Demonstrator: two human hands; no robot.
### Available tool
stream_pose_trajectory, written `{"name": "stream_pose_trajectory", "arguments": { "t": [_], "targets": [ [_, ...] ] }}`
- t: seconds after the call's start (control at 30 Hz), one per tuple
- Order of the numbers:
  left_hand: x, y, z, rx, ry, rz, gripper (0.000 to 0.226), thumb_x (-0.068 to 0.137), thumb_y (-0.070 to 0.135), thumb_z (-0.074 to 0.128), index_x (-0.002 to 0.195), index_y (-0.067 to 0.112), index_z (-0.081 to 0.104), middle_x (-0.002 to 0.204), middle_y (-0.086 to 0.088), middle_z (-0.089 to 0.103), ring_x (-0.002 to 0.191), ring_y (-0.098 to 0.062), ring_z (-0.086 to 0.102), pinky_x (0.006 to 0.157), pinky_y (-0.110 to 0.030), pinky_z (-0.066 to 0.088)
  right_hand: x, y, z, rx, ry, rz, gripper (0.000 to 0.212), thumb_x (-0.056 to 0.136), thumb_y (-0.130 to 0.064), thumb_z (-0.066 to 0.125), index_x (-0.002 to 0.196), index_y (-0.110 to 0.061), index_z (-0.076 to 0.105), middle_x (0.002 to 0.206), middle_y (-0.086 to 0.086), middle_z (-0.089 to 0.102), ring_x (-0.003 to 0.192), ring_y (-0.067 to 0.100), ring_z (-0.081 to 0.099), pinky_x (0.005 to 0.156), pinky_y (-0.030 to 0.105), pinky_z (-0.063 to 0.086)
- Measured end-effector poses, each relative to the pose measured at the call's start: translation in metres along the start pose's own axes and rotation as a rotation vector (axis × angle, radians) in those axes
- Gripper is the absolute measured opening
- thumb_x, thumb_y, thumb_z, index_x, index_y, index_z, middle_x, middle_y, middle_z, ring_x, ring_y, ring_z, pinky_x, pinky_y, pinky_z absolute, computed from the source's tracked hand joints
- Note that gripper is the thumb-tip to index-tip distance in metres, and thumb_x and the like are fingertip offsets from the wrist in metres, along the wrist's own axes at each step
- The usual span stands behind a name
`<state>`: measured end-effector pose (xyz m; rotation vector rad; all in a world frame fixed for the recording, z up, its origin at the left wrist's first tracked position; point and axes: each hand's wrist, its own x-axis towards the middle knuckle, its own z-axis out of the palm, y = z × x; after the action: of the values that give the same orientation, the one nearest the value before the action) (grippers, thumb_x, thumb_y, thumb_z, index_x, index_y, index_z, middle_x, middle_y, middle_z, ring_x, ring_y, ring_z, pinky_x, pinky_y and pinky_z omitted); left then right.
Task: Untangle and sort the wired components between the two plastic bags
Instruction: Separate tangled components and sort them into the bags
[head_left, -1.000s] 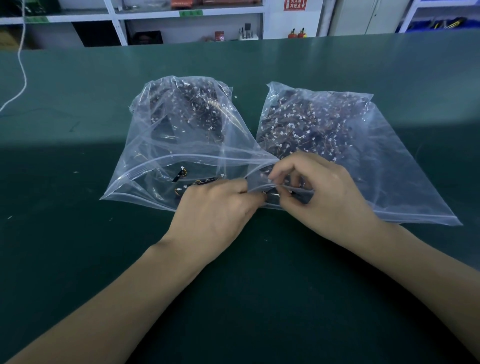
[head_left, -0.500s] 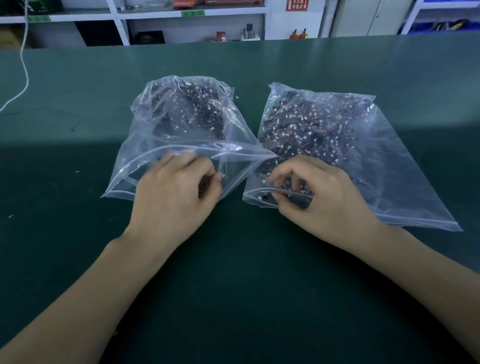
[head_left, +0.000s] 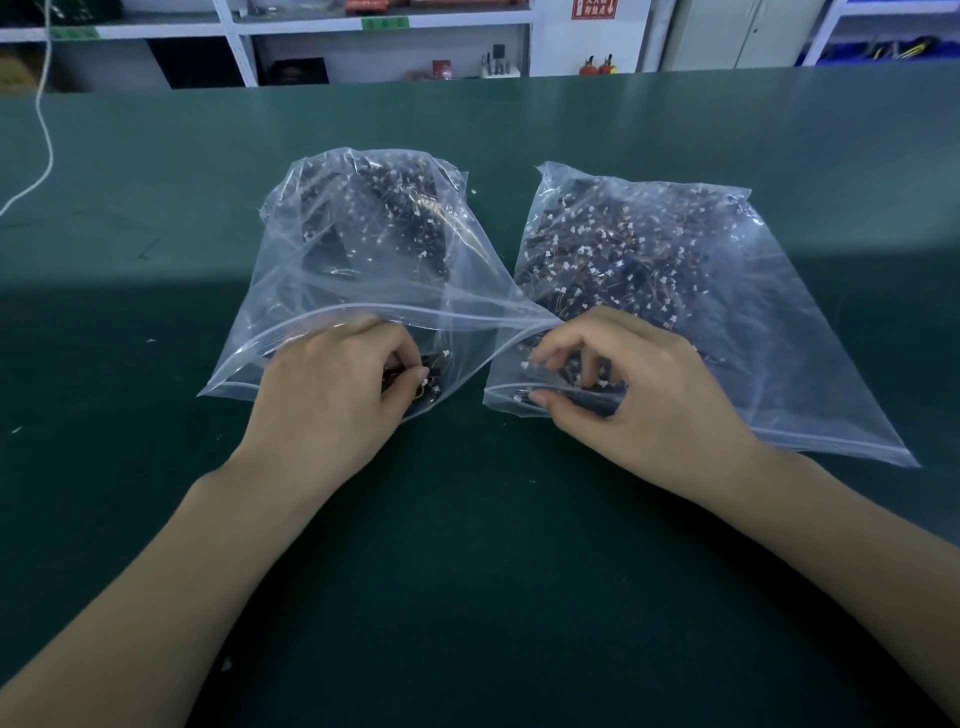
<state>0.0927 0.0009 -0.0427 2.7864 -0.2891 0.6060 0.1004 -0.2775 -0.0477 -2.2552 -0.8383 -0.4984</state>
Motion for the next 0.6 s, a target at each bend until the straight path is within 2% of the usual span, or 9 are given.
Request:
{"name": "stream_pose_trajectory", "arguments": {
  "t": [0.1,0.23,0.33,0.43,0.6],
  "targets": [
    [0.0,0.001,0.001,-0.045,-0.019,0.007,0.01,0.095,0.033,0.074,0.091,0.029,0.065,0.087,0.014,0.062,0.087,-0.018,0.064,0.08,-0.037,0.046,0.0,-0.001,0.0,-0.005,-0.001,0.003,0.028,0.088,-0.024,0.084,0.111,-0.029,0.069,0.101,-0.019,0.063,0.081,0.013,0.061,0.072,0.034,0.055],
    [0.0,0.008,-0.002,-0.061,0.093,0.065,0.008,0.099,0.031,0.066,0.095,0.026,0.061,0.086,0.015,0.061,0.082,-0.019,0.063,0.071,-0.034,0.042,-0.001,-0.002,0.0,-0.007,0.006,0.008,0.026,0.089,-0.026,0.083,0.111,-0.029,0.07,0.1,-0.019,0.063,0.082,0.014,0.061,0.072,0.033,0.054],
    [0.0,0.012,-0.005,-0.106,0.15,0.15,0.007,0.102,0.028,0.064,0.098,0.026,0.058,0.093,0.019,0.056,0.092,-0.015,0.057,0.082,-0.031,0.04,-0.001,-0.003,-0.001,0.013,0.026,0.011,0.02,0.093,-0.028,0.08,0.111,-0.026,0.071,0.099,-0.016,0.064,0.082,0.014,0.062,0.072,0.031,0.053],
    [-0.001,0.016,-0.006,-0.144,0.239,0.239,0.006,0.104,0.025,0.065,0.099,0.024,0.062,0.093,0.019,0.059,0.093,-0.012,0.056,0.08,-0.026,0.037,-0.001,-0.004,-0.001,0.035,0.039,-0.01,0.019,0.097,-0.031,0.076,0.114,-0.023,0.073,0.099,-0.013,0.065,0.082,0.013,0.062,0.072,0.027,0.052],
    [-0.005,0.026,-0.003,-0.294,0.311,0.377,0.007,0.103,0.019,0.071,0.099,0.015,0.074,0.093,0.01,0.069,0.085,-0.014,0.061,0.079,-0.027,0.048,0.0,-0.005,-0.001,0.078,0.054,-0.08,0.027,0.101,-0.03,0.074,0.125,-0.018,0.073,0.103,-0.009,0.067,0.084,0.012,0.063,0.078,0.025,0.051]
  ]
}}
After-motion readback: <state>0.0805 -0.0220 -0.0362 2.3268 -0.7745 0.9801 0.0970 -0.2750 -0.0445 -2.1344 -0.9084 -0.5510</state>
